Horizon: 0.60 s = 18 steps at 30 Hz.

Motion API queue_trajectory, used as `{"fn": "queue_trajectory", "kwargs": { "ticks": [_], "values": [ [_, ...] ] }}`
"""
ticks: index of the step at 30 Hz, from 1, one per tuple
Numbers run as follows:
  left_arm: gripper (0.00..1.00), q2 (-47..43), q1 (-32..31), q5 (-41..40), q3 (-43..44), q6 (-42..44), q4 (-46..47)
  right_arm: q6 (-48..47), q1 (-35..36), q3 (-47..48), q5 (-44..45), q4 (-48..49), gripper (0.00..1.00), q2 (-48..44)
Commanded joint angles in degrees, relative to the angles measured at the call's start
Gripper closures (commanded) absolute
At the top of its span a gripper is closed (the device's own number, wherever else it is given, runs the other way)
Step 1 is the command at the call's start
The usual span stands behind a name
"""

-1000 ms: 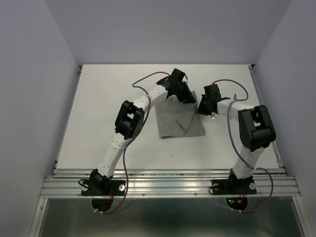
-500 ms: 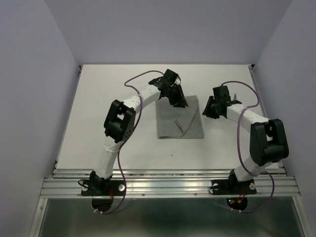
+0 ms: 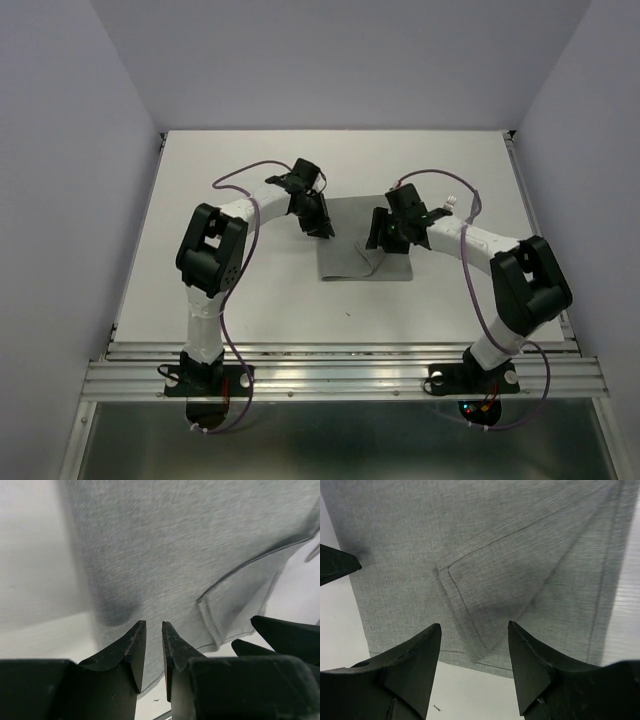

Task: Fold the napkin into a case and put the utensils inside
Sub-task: Smooth out the square-folded napkin at the center of the board.

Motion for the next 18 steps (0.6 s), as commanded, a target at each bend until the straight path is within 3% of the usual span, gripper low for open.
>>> {"fn": "queue_trajectory", "kwargs": {
  "ticks": [1,4,14,18],
  "values": [
    [0.69,-5.48,0.47,-0.24,-3.37,2.36,0.68,0.47,4.77,5.69,6.95,-1.80,0.39,2.65],
    [0.69,-5.04,0.56,0.20,-4.86,2.62,0.94,-1.46,7.41,8.50,12.75,-3.47,0.39,5.11],
    [0.71,-3.28,0.74,2.14,-8.56,2.18,2.00,-5.77,11.81,16.16,18.30,-7.08,0.42,14.87],
    [0.71,-3.89,0.91,1.87,-9.53,2.27,2.26,-5.95,11.81,16.34,18.04,-7.08,0.52,15.40]
  ]
}}
